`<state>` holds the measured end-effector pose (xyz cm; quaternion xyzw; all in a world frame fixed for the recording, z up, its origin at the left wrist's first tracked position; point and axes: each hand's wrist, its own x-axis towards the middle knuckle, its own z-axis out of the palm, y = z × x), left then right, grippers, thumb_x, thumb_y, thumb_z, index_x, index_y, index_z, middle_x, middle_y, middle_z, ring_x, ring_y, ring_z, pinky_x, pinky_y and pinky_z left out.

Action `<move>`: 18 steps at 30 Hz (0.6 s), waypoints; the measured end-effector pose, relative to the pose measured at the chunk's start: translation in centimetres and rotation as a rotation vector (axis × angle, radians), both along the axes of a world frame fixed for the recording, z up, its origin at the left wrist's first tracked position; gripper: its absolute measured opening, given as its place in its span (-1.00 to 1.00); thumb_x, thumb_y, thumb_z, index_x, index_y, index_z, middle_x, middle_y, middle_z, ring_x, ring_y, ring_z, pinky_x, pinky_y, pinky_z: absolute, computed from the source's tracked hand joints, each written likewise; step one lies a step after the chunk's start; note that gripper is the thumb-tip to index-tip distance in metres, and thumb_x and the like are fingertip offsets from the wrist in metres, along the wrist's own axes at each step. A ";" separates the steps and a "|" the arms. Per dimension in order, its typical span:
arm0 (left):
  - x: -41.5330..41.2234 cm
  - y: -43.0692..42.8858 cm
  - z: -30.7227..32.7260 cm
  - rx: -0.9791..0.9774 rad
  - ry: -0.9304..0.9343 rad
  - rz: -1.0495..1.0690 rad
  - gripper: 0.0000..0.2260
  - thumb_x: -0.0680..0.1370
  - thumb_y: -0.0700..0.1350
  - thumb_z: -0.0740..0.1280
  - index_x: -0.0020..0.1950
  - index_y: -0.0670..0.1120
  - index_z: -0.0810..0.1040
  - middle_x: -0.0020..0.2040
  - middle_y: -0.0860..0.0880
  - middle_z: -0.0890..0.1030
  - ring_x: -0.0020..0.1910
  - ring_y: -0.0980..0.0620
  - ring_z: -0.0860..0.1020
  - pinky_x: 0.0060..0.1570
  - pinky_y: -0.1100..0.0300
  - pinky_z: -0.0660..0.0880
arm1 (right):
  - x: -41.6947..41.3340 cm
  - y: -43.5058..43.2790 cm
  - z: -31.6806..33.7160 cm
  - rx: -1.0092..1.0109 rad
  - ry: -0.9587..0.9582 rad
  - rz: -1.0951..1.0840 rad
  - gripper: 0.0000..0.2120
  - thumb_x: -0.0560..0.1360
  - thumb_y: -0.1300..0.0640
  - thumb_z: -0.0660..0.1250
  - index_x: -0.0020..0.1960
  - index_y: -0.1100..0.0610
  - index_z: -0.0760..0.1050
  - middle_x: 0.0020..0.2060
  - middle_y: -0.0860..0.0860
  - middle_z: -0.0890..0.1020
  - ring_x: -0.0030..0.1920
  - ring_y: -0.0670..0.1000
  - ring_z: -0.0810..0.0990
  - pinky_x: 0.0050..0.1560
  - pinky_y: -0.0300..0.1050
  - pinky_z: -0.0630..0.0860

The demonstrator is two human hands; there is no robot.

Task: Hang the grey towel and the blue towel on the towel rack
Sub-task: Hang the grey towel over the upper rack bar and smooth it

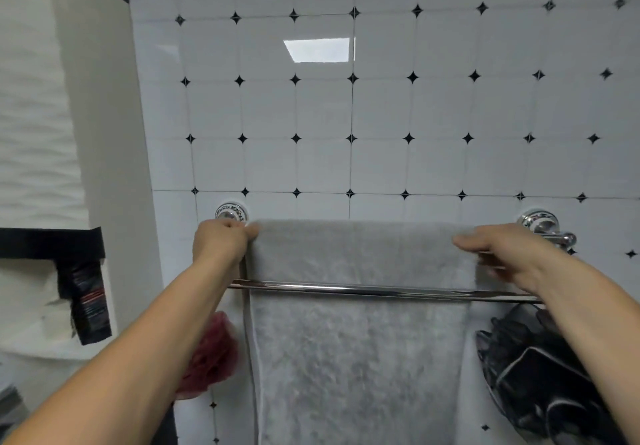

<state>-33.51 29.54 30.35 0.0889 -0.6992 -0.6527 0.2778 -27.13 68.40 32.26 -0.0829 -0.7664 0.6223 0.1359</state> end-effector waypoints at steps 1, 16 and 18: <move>-0.1 -0.2 -0.1 0.003 0.006 -0.010 -0.77 0.37 -0.22 0.53 -0.37 -0.12 0.49 -0.33 -0.08 0.50 -0.27 -0.02 0.42 -0.23 0.16 0.39 | 0.5 0.2 0.0 0.009 0.021 0.013 -0.80 0.31 0.20 0.53 -0.28 0.11 0.49 -0.35 0.06 0.52 -0.34 0.00 0.42 -0.31 -0.17 0.26; 0.3 -0.9 1.5 0.008 0.033 -0.136 -0.86 0.40 -0.26 0.46 -0.07 -0.21 0.58 -0.18 -0.18 0.51 -0.19 -0.07 0.44 -0.27 0.11 0.36 | -0.4 -0.3 -0.4 -0.569 -0.143 0.203 -0.85 0.54 0.26 0.17 -0.07 0.17 0.51 -0.46 0.07 0.63 -0.61 -0.05 0.48 -0.62 -0.35 0.33; 0.4 -0.8 1.4 -0.007 0.047 -0.145 -0.88 0.42 -0.26 0.45 -0.08 -0.21 0.58 -0.18 -0.18 0.49 -0.19 -0.08 0.42 -0.30 0.12 0.35 | -0.8 -0.9 -0.6 -0.547 -0.167 0.244 -0.90 0.53 0.18 0.27 -0.13 0.13 0.54 -0.46 0.03 0.65 -0.62 -0.06 0.49 -0.62 -0.36 0.22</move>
